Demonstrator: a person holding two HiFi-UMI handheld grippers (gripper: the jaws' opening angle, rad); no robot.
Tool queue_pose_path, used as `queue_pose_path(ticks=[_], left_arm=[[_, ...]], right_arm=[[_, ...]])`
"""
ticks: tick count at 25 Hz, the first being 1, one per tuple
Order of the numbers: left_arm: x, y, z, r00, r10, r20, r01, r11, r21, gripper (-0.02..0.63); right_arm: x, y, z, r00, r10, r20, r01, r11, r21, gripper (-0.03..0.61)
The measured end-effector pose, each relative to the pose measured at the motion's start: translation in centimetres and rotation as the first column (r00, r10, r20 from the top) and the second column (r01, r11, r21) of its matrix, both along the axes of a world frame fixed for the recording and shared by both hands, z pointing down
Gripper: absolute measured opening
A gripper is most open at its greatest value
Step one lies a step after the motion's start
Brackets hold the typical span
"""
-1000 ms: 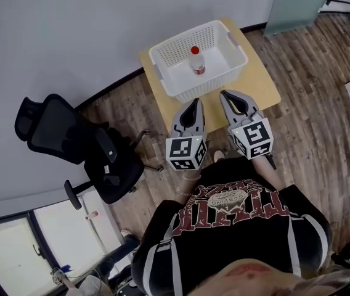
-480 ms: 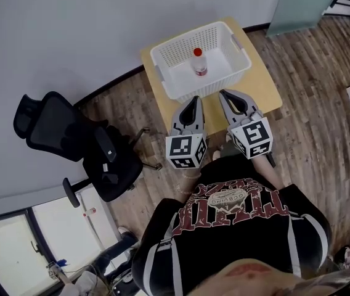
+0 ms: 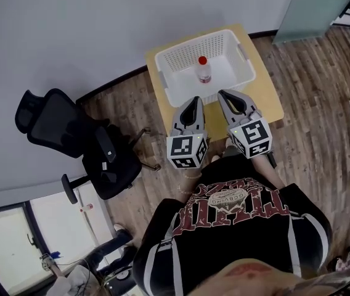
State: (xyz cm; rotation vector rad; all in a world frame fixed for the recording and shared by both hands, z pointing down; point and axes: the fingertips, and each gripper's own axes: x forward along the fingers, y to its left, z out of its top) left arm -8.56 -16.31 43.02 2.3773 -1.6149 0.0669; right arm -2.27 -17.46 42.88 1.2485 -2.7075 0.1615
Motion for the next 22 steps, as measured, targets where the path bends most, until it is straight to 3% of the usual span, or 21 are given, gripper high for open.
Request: queue_pose_path(ticks=[22], left_arm=[[-2.0, -5.8, 0.9, 0.992, -0.128, 0.020, 0.128, 0.991, -0.043, 0.048]], right_arm=[[-2.4, -7.7, 1.7, 0.991, -0.127, -0.031, 0.125, 0.989, -0.075, 0.017]])
